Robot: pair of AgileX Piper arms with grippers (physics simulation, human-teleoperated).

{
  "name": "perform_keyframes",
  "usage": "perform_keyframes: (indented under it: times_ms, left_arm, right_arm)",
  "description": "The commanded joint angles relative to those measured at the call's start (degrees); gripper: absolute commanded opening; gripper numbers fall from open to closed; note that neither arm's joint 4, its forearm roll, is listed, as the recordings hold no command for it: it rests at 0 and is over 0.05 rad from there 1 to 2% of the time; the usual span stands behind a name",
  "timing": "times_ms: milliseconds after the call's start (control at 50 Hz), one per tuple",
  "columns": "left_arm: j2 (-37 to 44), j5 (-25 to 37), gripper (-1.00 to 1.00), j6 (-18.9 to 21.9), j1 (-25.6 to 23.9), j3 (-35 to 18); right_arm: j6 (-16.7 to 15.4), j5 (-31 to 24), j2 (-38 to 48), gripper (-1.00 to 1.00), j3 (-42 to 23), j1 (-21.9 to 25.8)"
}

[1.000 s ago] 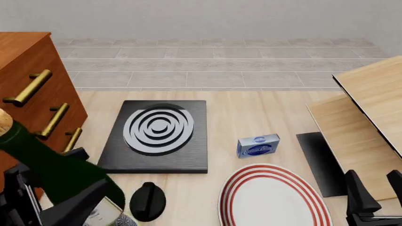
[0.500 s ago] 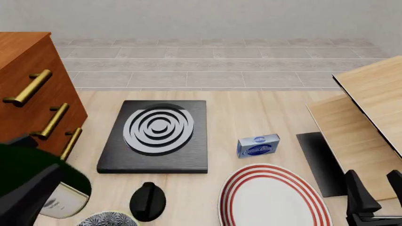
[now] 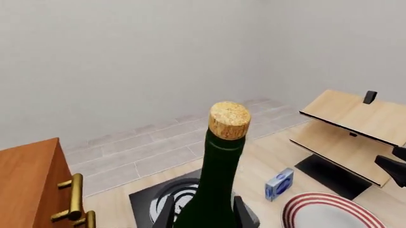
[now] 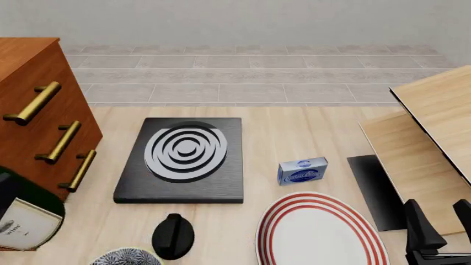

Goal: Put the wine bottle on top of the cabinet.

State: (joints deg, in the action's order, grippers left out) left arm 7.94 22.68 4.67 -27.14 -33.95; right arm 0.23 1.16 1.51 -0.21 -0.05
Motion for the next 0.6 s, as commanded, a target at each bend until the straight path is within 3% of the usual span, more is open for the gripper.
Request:
perform_keyframes:
  times_ms: [20,140,600]
  left_arm:
    - [-0.9,3.4,-1.00,1.6,5.6,-4.8]
    - [-0.5,4.1,-1.00,0.1,8.1,-5.9]
    - [7.5,4.3,-1.00,1.9,16.3,-16.1]
  right_arm:
    - [0.0,0.0,0.0,1.00,0.0,0.0]
    - [0.0,0.0,0.0,1.00,0.0,0.0]
    - [0.0,0.0,0.0,1.00,0.0,0.0]
